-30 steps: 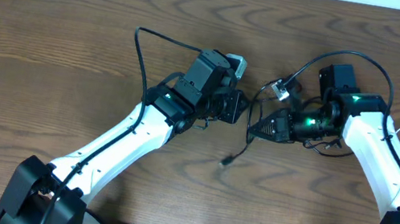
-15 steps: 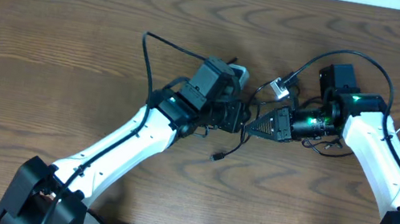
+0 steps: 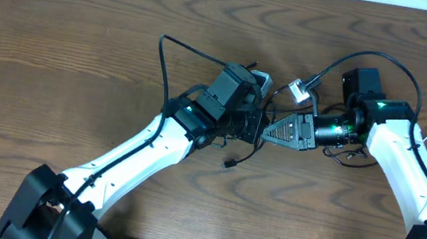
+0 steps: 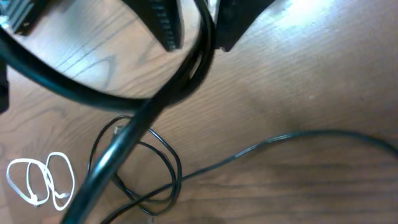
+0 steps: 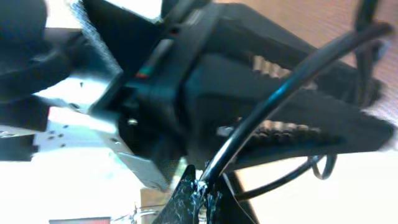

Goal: Untangle cables

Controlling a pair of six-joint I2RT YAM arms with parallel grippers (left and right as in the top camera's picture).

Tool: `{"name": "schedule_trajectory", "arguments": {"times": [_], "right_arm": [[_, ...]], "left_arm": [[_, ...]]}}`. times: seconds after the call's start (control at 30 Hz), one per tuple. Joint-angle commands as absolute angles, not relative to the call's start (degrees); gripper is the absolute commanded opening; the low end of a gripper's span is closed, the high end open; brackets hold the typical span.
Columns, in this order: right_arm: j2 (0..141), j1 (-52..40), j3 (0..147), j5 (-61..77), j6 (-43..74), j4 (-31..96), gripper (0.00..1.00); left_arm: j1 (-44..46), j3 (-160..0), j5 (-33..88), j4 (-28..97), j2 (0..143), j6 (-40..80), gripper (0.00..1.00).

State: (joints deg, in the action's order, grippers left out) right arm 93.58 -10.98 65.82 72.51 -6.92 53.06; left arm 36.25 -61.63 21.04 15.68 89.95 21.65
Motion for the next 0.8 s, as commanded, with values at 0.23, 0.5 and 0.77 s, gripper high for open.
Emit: {"name": "schedule_trajectory", "arguments": {"times": [0.23,0.5,0.77], "right_arm": [[92.99,-11.35,65.87,66.81,-8.84,55.42,0.01],[92.99,-11.35,65.84,10.74,8.93,60.99,0.03],[92.99,-11.44,65.84,34.68,1.48,55.70,0.23]], "left_arm": [[33.82,-62.13,20.91,14.94,90.00,21.02,0.07],[28.03,-62.13,31.68,15.77,83.22,24.97,0.07],[28.03,-62.11,31.53,16.12,82.28,31.16,0.07]]}}
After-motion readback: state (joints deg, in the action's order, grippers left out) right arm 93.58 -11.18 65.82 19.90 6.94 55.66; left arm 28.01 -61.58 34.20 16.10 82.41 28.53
